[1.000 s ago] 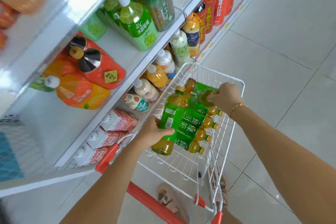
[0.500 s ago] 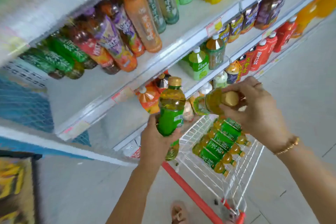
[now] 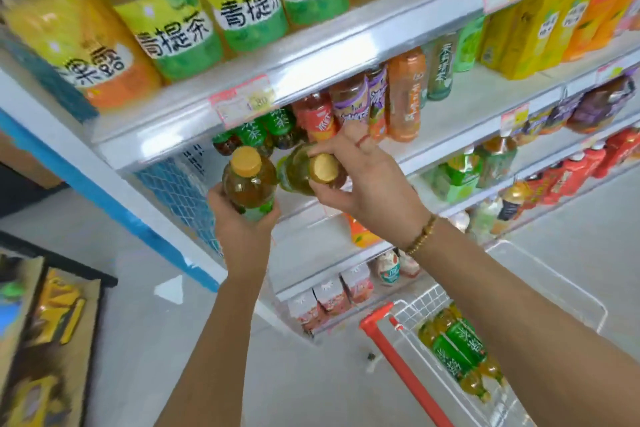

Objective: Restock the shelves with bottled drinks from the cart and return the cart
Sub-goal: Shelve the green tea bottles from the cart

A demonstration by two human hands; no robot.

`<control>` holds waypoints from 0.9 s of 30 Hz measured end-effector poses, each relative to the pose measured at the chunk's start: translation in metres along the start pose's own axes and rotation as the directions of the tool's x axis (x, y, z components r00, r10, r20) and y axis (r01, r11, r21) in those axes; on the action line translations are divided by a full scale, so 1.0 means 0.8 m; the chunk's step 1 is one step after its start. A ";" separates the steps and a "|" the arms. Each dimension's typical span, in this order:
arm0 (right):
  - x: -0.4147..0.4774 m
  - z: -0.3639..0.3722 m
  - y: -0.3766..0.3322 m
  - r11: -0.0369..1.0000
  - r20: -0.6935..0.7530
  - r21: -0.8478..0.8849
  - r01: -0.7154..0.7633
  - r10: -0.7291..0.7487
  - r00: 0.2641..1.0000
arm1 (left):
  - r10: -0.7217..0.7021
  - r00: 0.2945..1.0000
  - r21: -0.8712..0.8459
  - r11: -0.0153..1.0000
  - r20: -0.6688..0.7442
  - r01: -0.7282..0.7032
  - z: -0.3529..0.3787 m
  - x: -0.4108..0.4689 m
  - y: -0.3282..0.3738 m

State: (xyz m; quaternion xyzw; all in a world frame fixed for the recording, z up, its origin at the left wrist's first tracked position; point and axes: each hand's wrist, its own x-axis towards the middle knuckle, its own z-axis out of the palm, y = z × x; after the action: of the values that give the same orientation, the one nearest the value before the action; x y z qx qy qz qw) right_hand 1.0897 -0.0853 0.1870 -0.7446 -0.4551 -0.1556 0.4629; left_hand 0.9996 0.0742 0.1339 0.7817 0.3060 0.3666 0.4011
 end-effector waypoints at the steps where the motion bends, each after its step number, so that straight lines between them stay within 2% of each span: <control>1: 0.010 0.016 0.004 1.000 0.027 0.005 0.004 -0.004 1.000 | 0.006 1.000 -0.011 1.000 0.003 -0.006 0.002 0.013 -0.010; 6: 0.071 0.069 0.023 1.000 0.069 0.027 -0.004 0.003 0.998 | -0.005 1.000 -0.039 0.999 -0.015 0.005 0.011 0.076 -0.059; 9: 0.078 0.091 0.033 0.997 0.061 0.050 -0.065 0.062 0.996 | -0.036 0.998 -0.064 0.997 -0.045 0.033 0.016 0.091 -0.069; 12: 0.080 0.111 0.037 0.998 0.023 0.031 -0.061 0.060 0.998 | -0.046 0.997 -0.098 0.994 -0.059 0.040 0.021 0.099 -0.082; 14: 0.078 0.125 0.035 0.994 -0.034 0.079 -0.080 0.083 0.996 | -0.043 0.999 -0.098 0.994 -0.029 0.040 0.023 0.104 -0.090; 17: 0.067 0.149 0.033 0.951 -0.082 0.260 -0.166 0.193 0.978 | -0.037 0.999 -0.094 0.995 0.041 0.040 0.024 0.111 -0.090; 21: 0.061 0.177 0.036 0.869 0.004 0.401 -0.290 0.316 0.949 | -0.001 0.991 -0.098 0.995 0.135 0.014 0.023 0.113 -0.086; 27: 0.105 0.190 0.075 0.767 0.014 0.457 -0.450 0.500 0.866 | -0.081 0.950 -0.150 0.980 0.302 0.131 0.014 0.119 -0.094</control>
State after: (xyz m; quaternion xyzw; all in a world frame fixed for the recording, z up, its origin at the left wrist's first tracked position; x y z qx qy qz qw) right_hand 1.1551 0.0766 0.1294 -0.6995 -0.2491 0.0349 0.6689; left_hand 1.0470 0.1803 0.0965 0.7734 0.2525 0.2483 0.5258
